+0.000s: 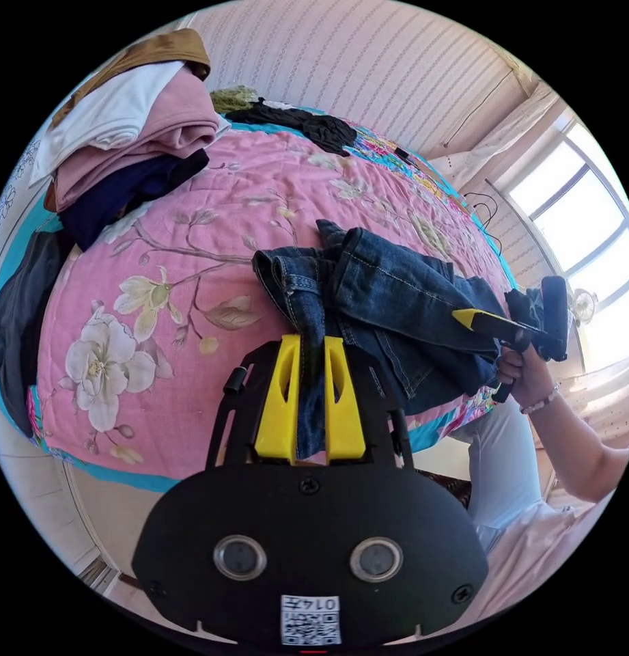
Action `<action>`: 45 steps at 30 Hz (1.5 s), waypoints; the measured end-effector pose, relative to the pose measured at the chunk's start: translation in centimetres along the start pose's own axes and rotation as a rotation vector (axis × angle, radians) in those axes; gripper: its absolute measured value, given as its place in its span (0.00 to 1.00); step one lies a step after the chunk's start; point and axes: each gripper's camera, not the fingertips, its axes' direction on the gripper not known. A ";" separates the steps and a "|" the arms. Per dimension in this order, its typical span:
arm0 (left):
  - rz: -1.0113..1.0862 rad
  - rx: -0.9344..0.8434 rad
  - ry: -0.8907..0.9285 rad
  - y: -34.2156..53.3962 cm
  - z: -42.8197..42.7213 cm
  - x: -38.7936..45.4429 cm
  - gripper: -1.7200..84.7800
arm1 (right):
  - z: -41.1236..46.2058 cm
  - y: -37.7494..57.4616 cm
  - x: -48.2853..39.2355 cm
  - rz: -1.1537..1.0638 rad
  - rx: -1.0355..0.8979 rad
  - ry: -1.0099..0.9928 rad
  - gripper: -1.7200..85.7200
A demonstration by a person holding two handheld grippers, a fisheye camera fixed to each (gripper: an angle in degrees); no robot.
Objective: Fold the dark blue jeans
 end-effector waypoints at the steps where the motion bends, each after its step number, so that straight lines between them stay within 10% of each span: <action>1: 0.003 -0.001 -0.003 0.0 0.0 0.1 0.09 | 0.0 0.0 -0.2 -0.001 -0.003 0.024 0.16; 12: 0.007 -0.010 -0.017 -0.3 0.0 1.7 0.09 | -4.2 -0.1 0.6 0.017 0.051 0.210 0.28; 23: 0.044 0.054 -0.050 0.5 -2.5 3.9 0.08 | -8.3 0.2 -3.2 -0.088 0.026 0.092 0.06; 38: 0.407 0.378 -0.192 0.2 -24.3 5.1 0.08 | -45.9 8.0 -3.3 0.010 0.956 0.205 0.04; 45: -0.027 0.020 -0.332 6.4 -15.8 -7.0 0.09 | -41.3 12.4 5.9 0.427 0.491 0.671 0.05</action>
